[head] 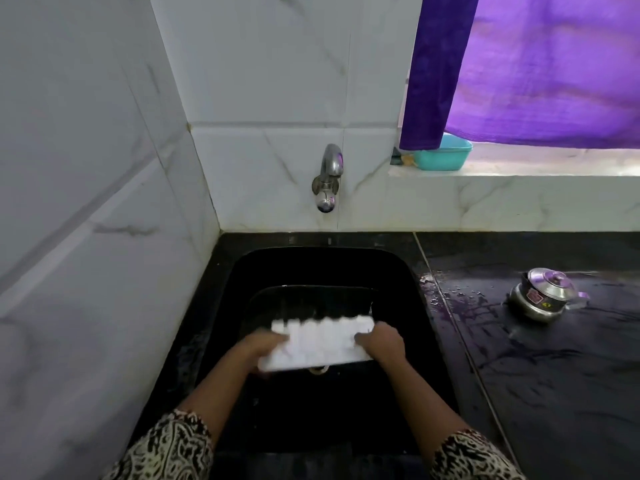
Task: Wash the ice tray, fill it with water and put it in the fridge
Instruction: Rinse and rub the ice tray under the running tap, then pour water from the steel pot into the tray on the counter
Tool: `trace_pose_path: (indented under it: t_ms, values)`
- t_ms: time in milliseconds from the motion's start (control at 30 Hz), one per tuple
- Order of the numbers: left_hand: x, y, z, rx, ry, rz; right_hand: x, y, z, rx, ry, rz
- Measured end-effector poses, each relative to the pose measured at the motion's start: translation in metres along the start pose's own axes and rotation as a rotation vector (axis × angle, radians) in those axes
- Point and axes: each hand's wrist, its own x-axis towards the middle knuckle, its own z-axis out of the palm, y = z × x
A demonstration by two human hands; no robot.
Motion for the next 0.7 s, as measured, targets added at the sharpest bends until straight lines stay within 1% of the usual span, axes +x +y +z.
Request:
trace_pose_path:
  t_ms: [33,67,100,167,233,300,333,367,400,433,467,500,533,567,600,633,700]
  values:
    - [0.002,-0.007,0.002,-0.059,-0.112,-0.11,0.0,0.002,0.001,-0.072,-0.02,0.042]
    - [0.004,-0.006,0.001,-0.136,-0.108,-0.092,0.002,-0.001,-0.004,-0.091,0.029,0.015]
    - [0.006,0.002,-0.003,-0.195,-0.037,-0.002,0.003,-0.01,-0.014,-0.088,0.115,-0.048]
    - [0.002,0.033,-0.012,-0.243,0.14,0.231,0.003,-0.034,-0.046,-0.081,0.281,-0.202]
    - [-0.017,0.067,-0.025,-0.304,0.215,0.448,-0.003,-0.056,-0.079,0.001,0.434,-0.331]
    - [-0.032,0.082,-0.035,-0.347,0.314,0.702,-0.012,-0.066,-0.096,0.143,0.591,-0.458]
    - [-0.036,0.082,-0.037,-0.339,0.385,0.773,-0.017,-0.067,-0.095,0.219,0.644,-0.509]
    - [-0.034,0.076,-0.036,-0.282,0.431,0.792,-0.02,-0.064,-0.088,0.257,0.672,-0.521]
    - [-0.029,0.069,-0.033,-0.196,0.404,0.708,-0.02,-0.056,-0.077,0.234,0.638,-0.477]
    - [-0.022,0.059,-0.028,-0.076,0.287,0.536,-0.017,-0.046,-0.062,0.105,0.522,-0.373]
    - [-0.015,0.043,-0.021,0.081,0.112,0.32,-0.015,-0.035,-0.045,-0.087,0.329,-0.218]
    - [-0.01,0.027,-0.017,0.232,-0.029,0.145,-0.014,-0.025,-0.03,-0.232,0.149,-0.081]
    - [-0.005,0.011,-0.013,0.314,-0.092,0.049,-0.014,-0.016,-0.018,-0.286,0.068,-0.009]
    - [0.0,-0.001,-0.011,0.297,-0.074,0.032,-0.015,-0.01,-0.012,-0.27,0.071,0.01]
    - [0.005,-0.008,-0.009,0.216,-0.03,0.046,-0.014,-0.008,-0.01,-0.226,0.122,0.004]
    - [0.009,-0.012,-0.007,0.143,0.021,0.072,-0.013,-0.008,-0.01,-0.202,0.185,-0.025]
    - [0.009,-0.011,-0.001,0.085,0.088,0.14,-0.014,-0.008,-0.018,-0.181,0.228,-0.085]
